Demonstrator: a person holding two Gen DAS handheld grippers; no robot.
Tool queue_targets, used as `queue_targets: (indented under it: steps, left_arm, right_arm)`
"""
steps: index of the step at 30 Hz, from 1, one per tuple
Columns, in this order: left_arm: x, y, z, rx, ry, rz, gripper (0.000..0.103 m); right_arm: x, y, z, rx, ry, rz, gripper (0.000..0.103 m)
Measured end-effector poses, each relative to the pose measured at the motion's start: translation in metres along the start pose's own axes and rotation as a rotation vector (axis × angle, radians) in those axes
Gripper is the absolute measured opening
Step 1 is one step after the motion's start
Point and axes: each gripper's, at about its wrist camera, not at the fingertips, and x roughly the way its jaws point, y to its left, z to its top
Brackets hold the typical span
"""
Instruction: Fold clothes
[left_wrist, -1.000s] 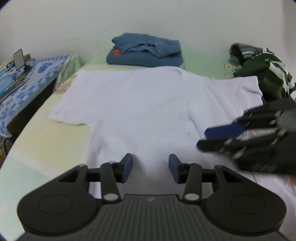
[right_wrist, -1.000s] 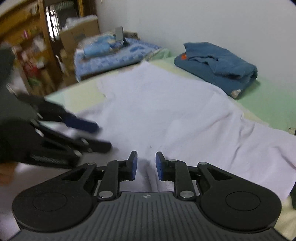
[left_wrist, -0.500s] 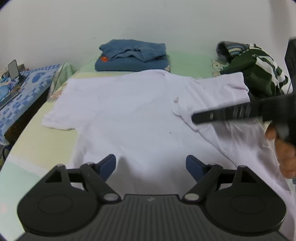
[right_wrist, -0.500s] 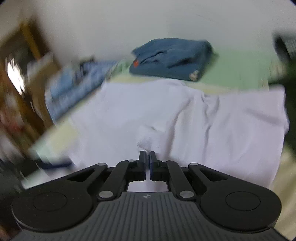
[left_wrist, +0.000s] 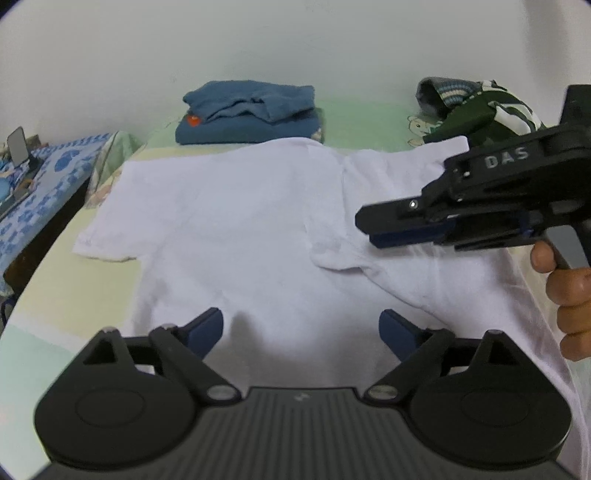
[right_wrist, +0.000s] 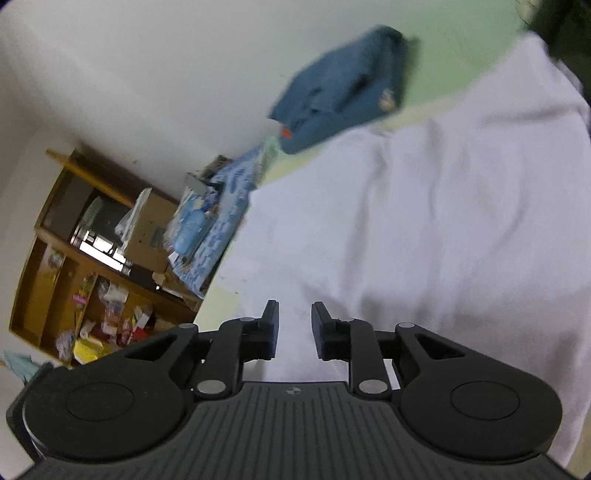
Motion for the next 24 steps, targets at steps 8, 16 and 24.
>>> queue_targets:
  steps: [8,16,24]
  left_arm:
    - [-0.005,0.003,0.0,0.003,-0.001,0.016,0.093]
    - [-0.008,-0.001,-0.002,0.024,-0.009,0.023,0.095]
    - [-0.011,-0.012,0.003,0.075,-0.02,0.012,0.095]
  right_arm:
    - [0.059,0.064,-0.019,-0.583,0.042,-0.328,0.022]
    - [0.048,0.052,-0.002,-0.352,0.003,-0.222,0.008]
    - [0.039,0.039,0.002,-0.218,-0.006,-0.134,0.02]
